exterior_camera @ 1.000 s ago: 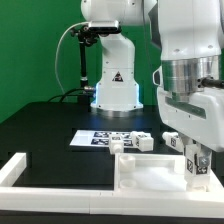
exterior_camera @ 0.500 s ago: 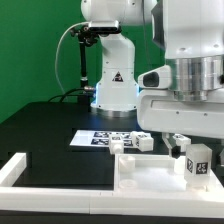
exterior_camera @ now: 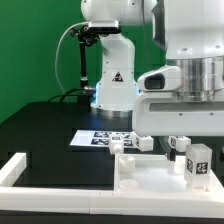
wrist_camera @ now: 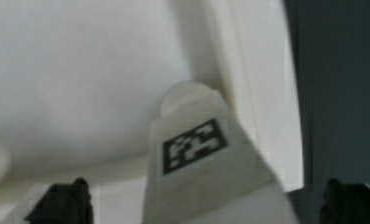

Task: Assemble one leg

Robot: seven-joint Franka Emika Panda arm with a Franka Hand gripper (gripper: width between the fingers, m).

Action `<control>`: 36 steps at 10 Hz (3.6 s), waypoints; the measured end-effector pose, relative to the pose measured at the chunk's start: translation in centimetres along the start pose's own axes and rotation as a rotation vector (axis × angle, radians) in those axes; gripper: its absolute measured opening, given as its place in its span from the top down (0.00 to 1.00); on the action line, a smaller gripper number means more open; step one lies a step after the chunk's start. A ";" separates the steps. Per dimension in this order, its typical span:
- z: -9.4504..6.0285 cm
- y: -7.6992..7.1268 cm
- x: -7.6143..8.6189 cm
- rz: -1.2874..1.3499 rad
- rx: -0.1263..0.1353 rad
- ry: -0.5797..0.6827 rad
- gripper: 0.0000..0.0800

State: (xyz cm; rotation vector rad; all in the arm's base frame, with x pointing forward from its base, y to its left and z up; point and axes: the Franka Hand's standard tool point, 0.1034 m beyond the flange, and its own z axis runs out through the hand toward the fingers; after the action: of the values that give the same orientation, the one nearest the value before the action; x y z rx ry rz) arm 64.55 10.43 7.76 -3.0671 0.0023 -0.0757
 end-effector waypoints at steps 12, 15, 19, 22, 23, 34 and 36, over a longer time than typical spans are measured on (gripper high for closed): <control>0.3 0.0 -0.3 1.271 0.037 -0.033 0.64; 0.4 0.0 -0.4 1.297 0.040 -0.033 0.54; 0.5 -0.5 -0.6 0.645 0.034 -0.028 0.20; 0.6 -0.4 -0.7 0.440 0.032 -0.024 0.19; 0.6 -0.4 -0.6 0.315 0.024 -0.016 0.19; 0.5 -0.5 -0.4 0.768 -0.044 0.022 0.64; 0.6 -0.4 -0.4 1.178 -0.007 0.005 0.64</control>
Offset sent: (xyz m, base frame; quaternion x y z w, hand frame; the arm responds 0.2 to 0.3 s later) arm 0.0000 0.0000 0.0000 0.0000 0.0000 0.1296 0.9916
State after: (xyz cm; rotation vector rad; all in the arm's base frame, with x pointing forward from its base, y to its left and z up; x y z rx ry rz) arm 64.21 10.85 7.21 -2.5423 1.7026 -0.0078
